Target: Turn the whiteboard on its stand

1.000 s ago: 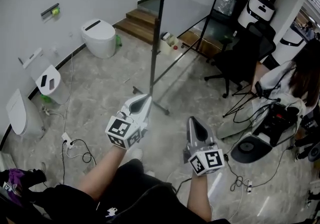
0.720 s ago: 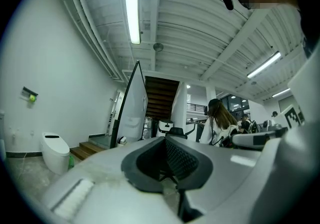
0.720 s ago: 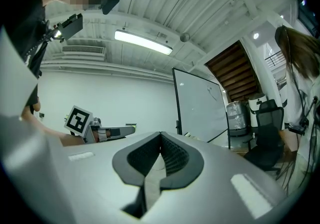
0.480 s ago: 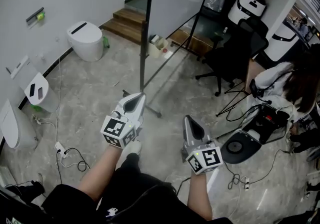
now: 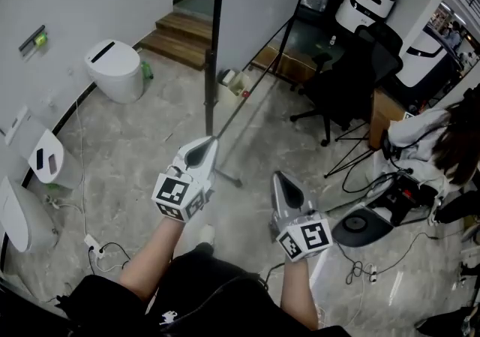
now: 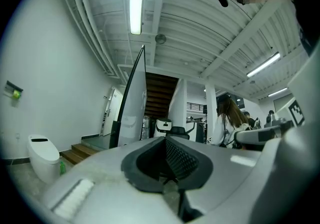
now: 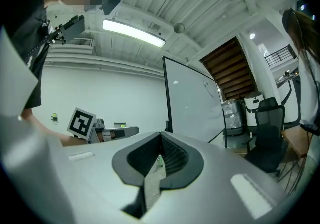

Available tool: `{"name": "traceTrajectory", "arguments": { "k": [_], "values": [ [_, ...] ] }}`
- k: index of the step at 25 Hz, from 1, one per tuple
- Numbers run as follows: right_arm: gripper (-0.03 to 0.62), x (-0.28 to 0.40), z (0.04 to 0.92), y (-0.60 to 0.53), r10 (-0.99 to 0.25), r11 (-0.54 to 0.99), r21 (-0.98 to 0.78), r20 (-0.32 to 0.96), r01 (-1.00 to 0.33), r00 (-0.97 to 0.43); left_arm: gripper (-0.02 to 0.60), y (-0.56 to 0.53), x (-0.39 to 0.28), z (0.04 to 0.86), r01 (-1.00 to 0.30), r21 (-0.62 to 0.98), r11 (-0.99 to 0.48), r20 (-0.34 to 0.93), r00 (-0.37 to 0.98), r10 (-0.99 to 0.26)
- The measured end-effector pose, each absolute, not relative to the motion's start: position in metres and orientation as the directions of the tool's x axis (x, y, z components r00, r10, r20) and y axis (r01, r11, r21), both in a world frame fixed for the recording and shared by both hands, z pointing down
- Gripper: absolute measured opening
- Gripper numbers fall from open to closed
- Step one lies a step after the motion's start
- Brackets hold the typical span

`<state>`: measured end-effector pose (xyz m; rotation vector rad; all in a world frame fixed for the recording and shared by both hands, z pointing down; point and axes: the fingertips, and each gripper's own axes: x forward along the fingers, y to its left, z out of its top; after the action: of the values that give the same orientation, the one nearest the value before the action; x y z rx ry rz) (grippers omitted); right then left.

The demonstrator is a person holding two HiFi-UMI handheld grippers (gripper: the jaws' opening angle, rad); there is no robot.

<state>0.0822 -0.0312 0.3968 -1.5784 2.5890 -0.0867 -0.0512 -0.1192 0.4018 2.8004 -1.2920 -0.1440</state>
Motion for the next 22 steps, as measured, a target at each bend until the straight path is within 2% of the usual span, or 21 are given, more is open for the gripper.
{"name": "traceTrajectory", "arguments": {
  "k": [11,22],
  "values": [
    [0.009,0.057,0.395,-0.125,-0.912,0.41,-0.1,-0.055,-0.906,-0.407,0.003,-0.22,-0.071,0.404,-0.731,0.1,-0.675,-0.055,0.673,-0.738],
    [0.009,0.046,0.401,-0.168,-0.918,0.396,-0.097,-0.042,-0.913,-0.394,0.003,-0.273,-0.079,0.422,-0.722,0.079,-0.687,-0.043,0.686,-0.726]
  ]
}}
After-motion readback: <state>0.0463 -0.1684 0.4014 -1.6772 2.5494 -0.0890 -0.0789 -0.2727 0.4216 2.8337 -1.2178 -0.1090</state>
